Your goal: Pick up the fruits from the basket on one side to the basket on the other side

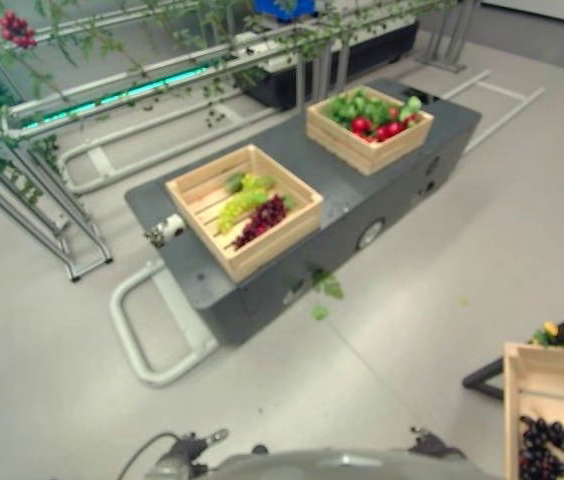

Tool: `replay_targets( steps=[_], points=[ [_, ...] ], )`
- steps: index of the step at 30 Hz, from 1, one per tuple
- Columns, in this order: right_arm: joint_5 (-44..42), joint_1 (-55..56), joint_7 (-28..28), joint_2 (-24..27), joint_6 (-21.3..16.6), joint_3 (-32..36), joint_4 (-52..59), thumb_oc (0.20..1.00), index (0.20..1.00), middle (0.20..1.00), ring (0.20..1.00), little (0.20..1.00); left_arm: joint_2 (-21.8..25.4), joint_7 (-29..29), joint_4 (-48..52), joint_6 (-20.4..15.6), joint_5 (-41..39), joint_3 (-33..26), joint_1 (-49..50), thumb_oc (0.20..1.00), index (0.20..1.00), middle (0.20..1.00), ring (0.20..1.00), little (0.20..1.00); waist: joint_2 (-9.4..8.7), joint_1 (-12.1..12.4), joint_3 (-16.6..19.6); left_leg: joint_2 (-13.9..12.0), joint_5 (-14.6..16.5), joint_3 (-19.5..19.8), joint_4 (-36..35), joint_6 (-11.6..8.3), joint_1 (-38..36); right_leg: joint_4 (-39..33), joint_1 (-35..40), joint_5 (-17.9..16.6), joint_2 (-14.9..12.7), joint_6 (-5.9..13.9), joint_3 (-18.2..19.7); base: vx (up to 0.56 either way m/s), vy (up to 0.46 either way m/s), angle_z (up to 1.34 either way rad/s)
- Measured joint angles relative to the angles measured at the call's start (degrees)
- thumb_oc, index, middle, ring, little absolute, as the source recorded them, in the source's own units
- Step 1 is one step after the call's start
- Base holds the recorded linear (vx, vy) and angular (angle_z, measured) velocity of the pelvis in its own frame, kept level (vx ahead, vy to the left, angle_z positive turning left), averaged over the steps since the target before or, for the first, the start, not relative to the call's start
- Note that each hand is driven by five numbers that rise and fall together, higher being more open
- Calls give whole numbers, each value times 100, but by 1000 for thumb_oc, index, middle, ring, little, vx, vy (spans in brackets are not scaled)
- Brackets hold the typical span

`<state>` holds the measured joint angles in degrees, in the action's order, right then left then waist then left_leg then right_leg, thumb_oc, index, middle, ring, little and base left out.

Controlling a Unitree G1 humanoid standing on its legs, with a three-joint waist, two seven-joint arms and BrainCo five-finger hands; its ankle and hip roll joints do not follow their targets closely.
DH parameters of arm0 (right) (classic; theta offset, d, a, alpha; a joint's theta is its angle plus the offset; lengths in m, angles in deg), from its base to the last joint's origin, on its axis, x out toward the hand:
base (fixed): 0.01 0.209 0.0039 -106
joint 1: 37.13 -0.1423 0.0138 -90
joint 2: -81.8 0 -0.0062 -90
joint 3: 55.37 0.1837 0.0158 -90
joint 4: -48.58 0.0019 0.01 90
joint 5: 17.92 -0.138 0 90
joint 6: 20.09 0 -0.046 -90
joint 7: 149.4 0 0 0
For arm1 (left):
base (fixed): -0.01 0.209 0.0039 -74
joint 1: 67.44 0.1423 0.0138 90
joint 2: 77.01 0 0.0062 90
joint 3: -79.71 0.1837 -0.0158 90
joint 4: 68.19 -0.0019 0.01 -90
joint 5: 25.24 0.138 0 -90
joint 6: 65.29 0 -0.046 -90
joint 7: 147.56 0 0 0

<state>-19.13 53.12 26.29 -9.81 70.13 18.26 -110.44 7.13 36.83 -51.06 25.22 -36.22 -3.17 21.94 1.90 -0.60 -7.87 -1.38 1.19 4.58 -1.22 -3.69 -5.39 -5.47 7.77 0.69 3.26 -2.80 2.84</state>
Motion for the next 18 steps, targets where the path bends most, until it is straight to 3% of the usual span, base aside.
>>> replay_targets(
  steps=[18],
  points=[
    [-50,-32,4,-2,-3,25,-210,1000,1000,1000,1000,1000,6,65,1,16,223,167,-18,1000,1000,1000,1000,1000,20,-1,-20,8,0,11,-2,0,2,-1,-1,5,-7,-4,-9,0,0,0]
  ],
)
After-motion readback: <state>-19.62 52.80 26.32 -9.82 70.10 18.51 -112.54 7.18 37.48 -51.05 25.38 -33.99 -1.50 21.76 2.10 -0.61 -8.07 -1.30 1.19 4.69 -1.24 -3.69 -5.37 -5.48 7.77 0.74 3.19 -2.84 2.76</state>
